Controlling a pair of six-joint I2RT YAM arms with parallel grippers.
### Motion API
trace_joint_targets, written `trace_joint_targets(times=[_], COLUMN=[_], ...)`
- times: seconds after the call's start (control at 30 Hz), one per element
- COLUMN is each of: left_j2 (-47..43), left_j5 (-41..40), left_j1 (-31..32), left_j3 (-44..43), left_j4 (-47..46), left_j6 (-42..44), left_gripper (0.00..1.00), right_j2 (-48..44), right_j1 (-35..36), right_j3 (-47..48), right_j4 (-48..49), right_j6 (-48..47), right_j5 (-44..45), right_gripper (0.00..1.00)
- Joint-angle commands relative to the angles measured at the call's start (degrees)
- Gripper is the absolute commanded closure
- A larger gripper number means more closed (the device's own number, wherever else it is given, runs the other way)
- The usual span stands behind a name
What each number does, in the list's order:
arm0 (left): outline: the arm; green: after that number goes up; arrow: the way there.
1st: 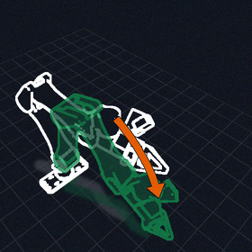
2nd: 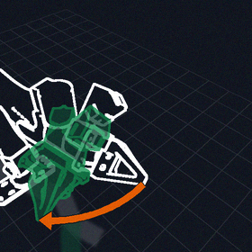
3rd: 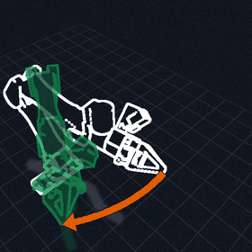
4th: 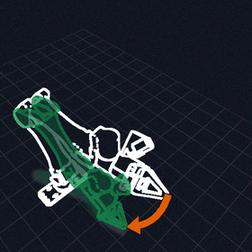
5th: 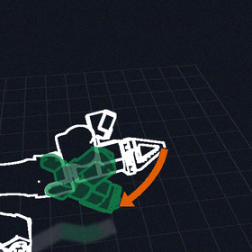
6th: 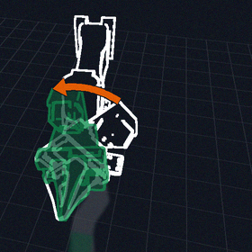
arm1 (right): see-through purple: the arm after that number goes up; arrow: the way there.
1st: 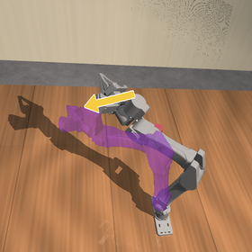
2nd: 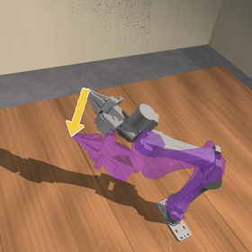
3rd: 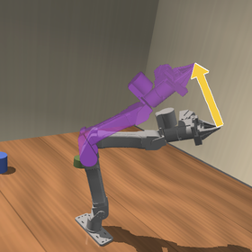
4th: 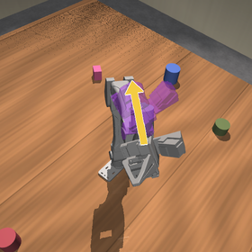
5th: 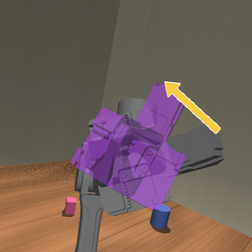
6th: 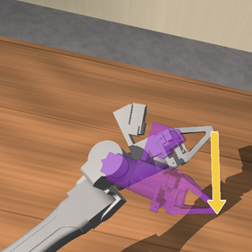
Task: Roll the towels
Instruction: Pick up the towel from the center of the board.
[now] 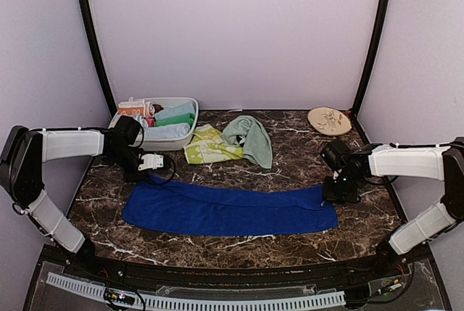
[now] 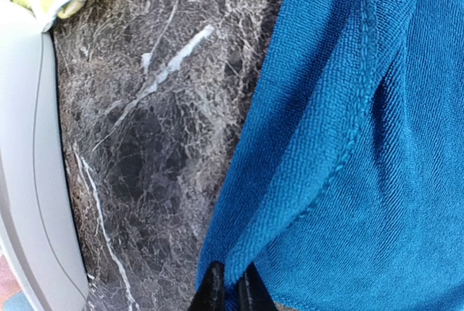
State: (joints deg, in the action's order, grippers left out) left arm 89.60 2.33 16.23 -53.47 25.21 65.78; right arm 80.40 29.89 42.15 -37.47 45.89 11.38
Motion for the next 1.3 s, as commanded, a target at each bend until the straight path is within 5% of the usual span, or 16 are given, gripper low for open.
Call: trace_joint_targets(times=[0.0,0.37,0.4,0.47,0.53,1.27], left_j2=[-2.7,-5.0,-5.1,-5.3,-5.4,-4.9], left_j5=[0.3,-0.1,0.0,0.5,0.6,0.0], left_j1=[-0.4,-0.3,-0.4,-0.4,-0.4,-0.4], left_j3=[-1.4,-2.1,-2.0,-1.9,-1.6,-0.5], left_j4=[2.4,5.3,5.5,5.7,5.7,3.9], left_j6=[-0.2,0.3,0.2,0.0,-0.1,-0.3], left_gripper=[0.95,0.96,0.96,0.96,0.97,0.98], right_j2=[-1.6,-4.6,-4.4,-4.1,-3.8,4.5], right_j1=[-0.3,-0.4,-0.4,0.2,1.3,6.0], right_j3=[3.1,5.6,5.5,4.4,3.3,1.0], right_j4=[-2.5,-5.5,-5.3,-4.1,-2.5,-2.0], right_j6=[-0.7,-0.4,0.4,2.8,5.5,12.7], right_j5=[3.0,3.8,3.1,1.8,1.4,8.6], right_gripper=[1.00,1.00,0.93,0.58,0.43,0.55])
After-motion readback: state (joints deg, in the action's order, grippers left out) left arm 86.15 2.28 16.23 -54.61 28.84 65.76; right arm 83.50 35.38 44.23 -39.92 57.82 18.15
